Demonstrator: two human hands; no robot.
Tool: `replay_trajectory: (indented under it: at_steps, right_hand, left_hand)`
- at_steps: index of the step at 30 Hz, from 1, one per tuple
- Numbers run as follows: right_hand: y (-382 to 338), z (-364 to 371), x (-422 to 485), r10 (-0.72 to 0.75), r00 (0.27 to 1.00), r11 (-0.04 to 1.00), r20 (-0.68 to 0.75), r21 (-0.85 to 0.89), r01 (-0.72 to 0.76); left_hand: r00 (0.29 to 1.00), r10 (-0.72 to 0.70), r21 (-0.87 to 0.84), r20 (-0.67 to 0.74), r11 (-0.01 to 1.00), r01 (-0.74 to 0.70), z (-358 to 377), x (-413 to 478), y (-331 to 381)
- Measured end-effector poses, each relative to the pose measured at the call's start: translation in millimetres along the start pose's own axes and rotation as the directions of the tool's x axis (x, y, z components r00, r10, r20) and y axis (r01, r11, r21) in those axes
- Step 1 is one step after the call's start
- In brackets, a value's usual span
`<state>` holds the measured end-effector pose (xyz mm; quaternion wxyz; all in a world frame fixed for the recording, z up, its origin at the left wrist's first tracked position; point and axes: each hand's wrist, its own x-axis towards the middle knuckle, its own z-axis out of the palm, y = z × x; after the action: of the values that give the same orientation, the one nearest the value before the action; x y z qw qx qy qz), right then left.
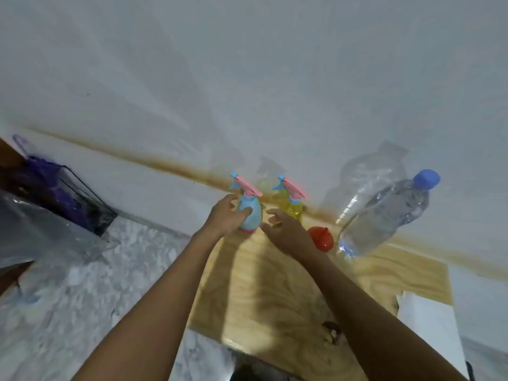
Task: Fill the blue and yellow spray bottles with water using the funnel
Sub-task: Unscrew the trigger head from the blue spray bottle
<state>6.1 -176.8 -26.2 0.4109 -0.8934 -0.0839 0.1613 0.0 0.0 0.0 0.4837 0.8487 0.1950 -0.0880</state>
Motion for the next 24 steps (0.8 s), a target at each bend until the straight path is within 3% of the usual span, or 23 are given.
replay_trajectory:
  at_steps: [3,10,16,20,24]
  right_hand:
    - [-3,16,14,0.032,0.999,0.999,-0.002,0.028,-0.032]
    - [17,59,69,0.010,0.994,0.996,-0.110,0.087,0.000]
    - [29,70,91,0.011,0.991,0.990,-0.133,0.143,0.008]
    - [29,71,91,-0.007,0.991,0.988,-0.131,0.149,0.027]
    - [22,66,77,-0.023,0.988,0.985,-0.154,0.164,0.048]
  left_hand:
    - [0.999,-0.036,-0.006,0.015,0.999,0.036,5,16,-9]
    - [0.994,0.095,-0.092,0.063,0.992,-0.089,16,58,-33]
    - [0.991,0.132,-0.083,0.027,0.988,-0.129,17,70,-36]
    - [0.983,0.184,0.032,-0.021,0.983,-0.183,19,70,-35]
    - [0.977,0.208,-0.058,-0.052,0.976,-0.211,17,62,-30]
